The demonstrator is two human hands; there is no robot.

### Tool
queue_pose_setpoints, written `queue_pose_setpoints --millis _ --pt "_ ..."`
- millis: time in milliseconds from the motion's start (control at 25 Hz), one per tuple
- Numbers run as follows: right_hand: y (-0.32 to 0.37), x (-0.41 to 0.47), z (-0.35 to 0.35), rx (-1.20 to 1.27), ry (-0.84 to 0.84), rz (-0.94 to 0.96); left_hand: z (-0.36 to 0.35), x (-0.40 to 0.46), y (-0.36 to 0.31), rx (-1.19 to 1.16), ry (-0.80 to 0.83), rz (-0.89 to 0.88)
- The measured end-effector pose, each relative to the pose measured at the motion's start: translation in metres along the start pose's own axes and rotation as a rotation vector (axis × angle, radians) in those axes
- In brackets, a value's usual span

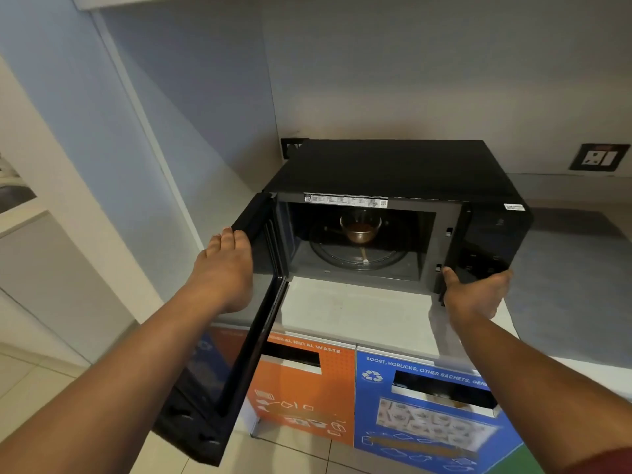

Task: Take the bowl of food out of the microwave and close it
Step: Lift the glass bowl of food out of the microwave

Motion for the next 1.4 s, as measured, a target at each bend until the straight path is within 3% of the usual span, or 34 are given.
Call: queue_pose_setpoints --millis 880,1040,1120,1240,1320,1400 --pt "0.003 -0.009 -0.002 -0.057 0.027 -0.052 0.005 -0.001 -0.004 0.084 -0.22 -0.082" --pt "0.034 -0.057 -0.005 -0.143 -0.121 0.222 0.018 -0.003 -0.024 -0.124 -0.52 -0.085" --pt "0.048 -0.08 -0.022 -0.161 -0.053 0.374 0.006 -0.003 -0.039 -0.307 -0.624 -0.171" --pt "0.07 -0.093 -0.058 -0.069 0.237 0.611 -0.034 0.012 -0.068 -0.739 -0.55 -0.32" --pt "0.078 -0.09 -0.08 0.072 0.451 0.58 -0.061 0.031 -0.078 -1.034 -0.434 -0.259" --pt "0.079 -0.078 -0.1 0.165 0.54 0.459 -0.093 0.057 -0.087 -1.308 -0.315 -0.114"
Point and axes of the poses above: each hand's wrist, its own x-axis towards the middle knuckle, its own z-axis out of the back of the hand, y = z × x, the point moved 9 cm from there along x, towards the middle knuckle, and after that the axes turned 1 degree about z, right-handed, at the moved point
